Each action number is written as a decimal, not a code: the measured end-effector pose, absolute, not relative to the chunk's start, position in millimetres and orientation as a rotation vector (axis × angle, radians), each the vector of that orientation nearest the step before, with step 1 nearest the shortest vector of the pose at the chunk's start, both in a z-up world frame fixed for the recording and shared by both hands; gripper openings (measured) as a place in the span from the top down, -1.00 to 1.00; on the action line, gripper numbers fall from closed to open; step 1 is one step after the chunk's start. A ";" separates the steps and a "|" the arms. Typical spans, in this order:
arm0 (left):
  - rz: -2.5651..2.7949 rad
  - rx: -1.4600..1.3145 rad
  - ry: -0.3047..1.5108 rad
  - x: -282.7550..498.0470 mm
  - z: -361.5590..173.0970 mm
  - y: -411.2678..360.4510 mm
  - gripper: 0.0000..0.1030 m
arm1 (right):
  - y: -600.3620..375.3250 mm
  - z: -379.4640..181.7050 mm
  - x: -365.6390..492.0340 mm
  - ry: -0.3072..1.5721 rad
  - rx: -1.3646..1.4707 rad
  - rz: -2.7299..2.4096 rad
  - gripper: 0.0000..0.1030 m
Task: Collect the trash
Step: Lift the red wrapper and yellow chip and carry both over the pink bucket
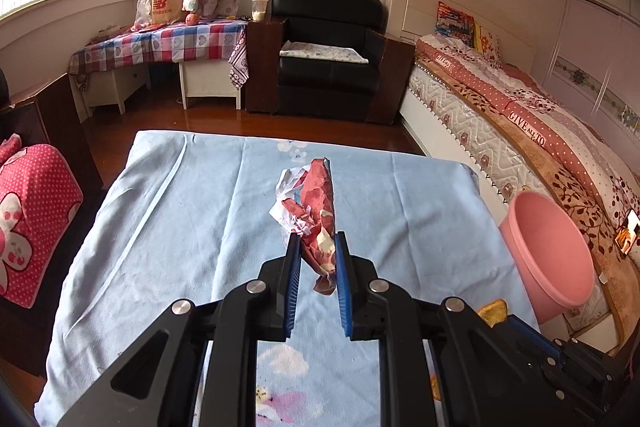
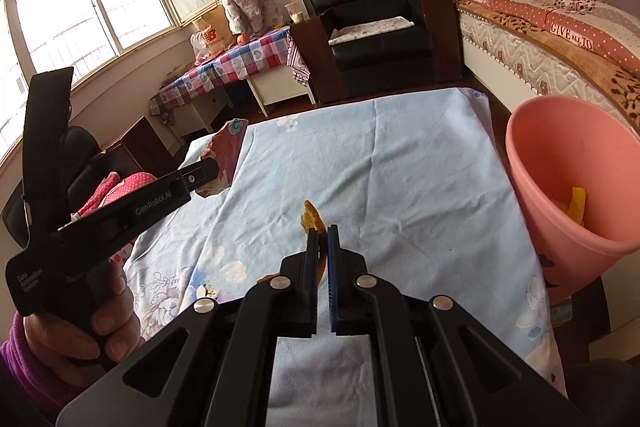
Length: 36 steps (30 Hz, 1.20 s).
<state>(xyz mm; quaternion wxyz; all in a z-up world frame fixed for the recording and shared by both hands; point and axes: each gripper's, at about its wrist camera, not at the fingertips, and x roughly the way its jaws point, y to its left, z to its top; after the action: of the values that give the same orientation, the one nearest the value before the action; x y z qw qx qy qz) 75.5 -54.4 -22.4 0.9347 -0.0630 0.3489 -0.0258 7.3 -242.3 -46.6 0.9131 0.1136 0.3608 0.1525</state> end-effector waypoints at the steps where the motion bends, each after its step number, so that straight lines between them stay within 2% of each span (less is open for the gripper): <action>1: -0.056 -0.128 0.708 72.1 -20.1 -55.6 0.70 | -243.3 -44.7 5.1 0.738 0.233 0.310 0.92; 20: -0.114 -0.103 0.653 37.1 7.7 -88.1 0.69 | -271.5 -20.3 -22.8 0.656 0.241 0.246 0.92; 36: -0.171 -0.039 0.644 37.4 13.3 -130.3 0.69 | -324.8 -6.1 -25.3 0.576 0.287 0.132 0.92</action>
<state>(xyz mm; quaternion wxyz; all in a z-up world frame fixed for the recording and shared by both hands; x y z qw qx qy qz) 37.4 -130.3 13.3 0.9448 -0.0193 0.3160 -0.0839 -25.3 -324.8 -6.1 0.9465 0.1410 0.2830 0.0647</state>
